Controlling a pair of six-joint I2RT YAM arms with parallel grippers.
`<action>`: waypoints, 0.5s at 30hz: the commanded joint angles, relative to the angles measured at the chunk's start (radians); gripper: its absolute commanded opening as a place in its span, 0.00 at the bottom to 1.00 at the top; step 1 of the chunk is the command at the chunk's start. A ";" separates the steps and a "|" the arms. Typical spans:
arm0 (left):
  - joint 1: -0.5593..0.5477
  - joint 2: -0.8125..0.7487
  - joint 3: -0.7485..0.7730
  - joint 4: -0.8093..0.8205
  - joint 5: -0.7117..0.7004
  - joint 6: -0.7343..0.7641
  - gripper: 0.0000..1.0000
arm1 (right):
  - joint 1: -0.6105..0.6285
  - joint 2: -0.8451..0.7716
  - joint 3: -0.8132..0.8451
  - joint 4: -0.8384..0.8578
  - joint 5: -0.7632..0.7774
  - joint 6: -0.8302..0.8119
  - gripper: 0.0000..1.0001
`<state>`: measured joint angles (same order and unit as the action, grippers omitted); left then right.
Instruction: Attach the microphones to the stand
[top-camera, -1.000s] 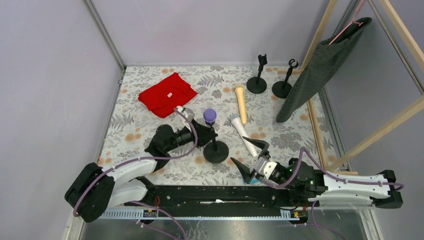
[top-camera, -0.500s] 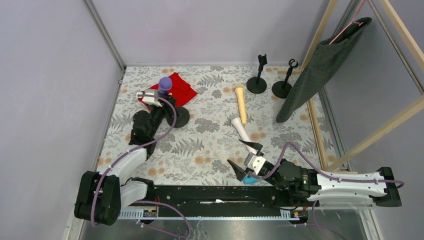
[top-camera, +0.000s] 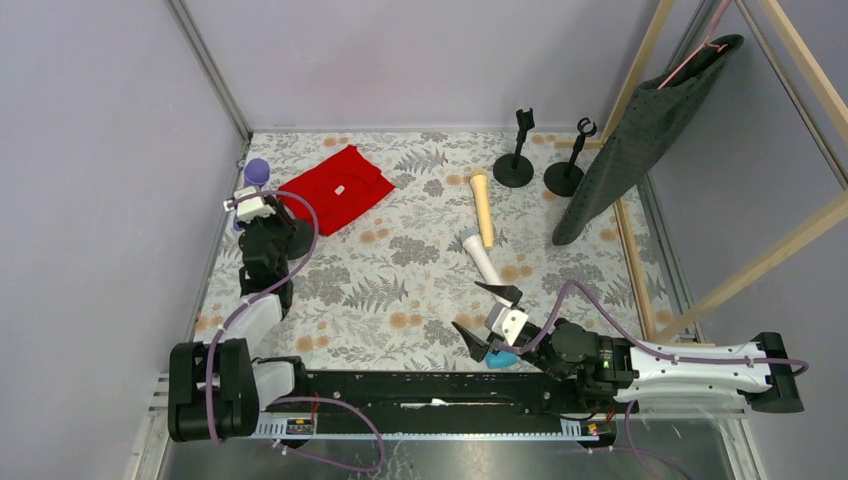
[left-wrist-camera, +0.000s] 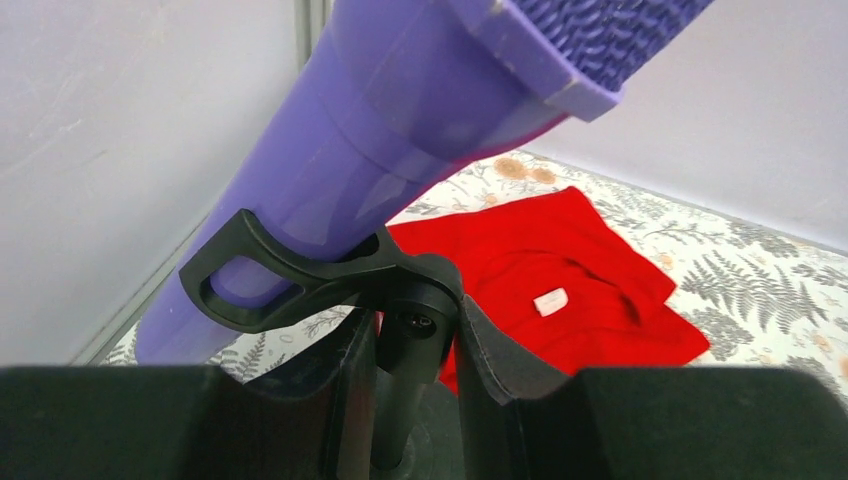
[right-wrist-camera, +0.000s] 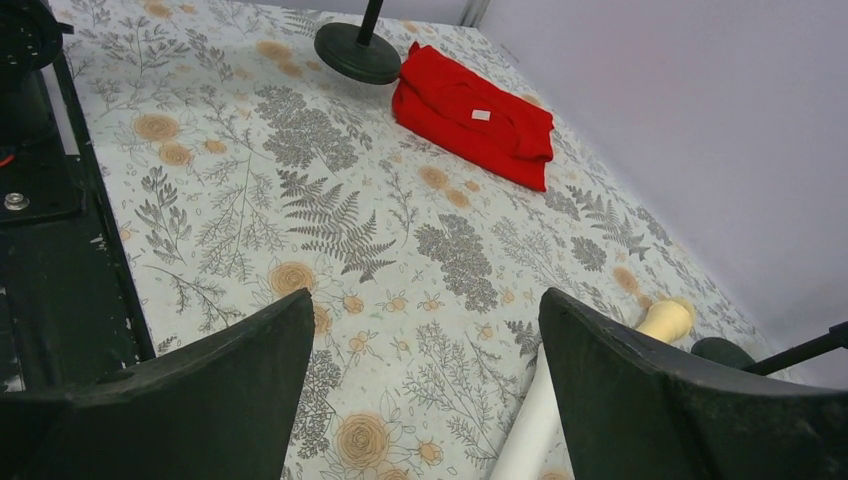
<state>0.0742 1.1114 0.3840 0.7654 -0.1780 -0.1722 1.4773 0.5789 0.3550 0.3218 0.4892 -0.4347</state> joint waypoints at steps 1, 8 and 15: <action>0.015 0.047 -0.018 0.279 -0.053 0.012 0.00 | 0.000 0.021 0.005 0.014 0.037 0.030 0.89; 0.039 0.192 -0.048 0.451 -0.013 -0.012 0.02 | 0.000 0.049 0.004 0.030 0.040 0.037 0.89; 0.042 0.242 -0.055 0.460 -0.014 -0.014 0.30 | 0.000 0.073 0.001 0.045 0.045 0.038 0.89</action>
<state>0.1104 1.3571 0.3172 1.0321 -0.1909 -0.1764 1.4773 0.6418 0.3550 0.3225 0.5083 -0.4133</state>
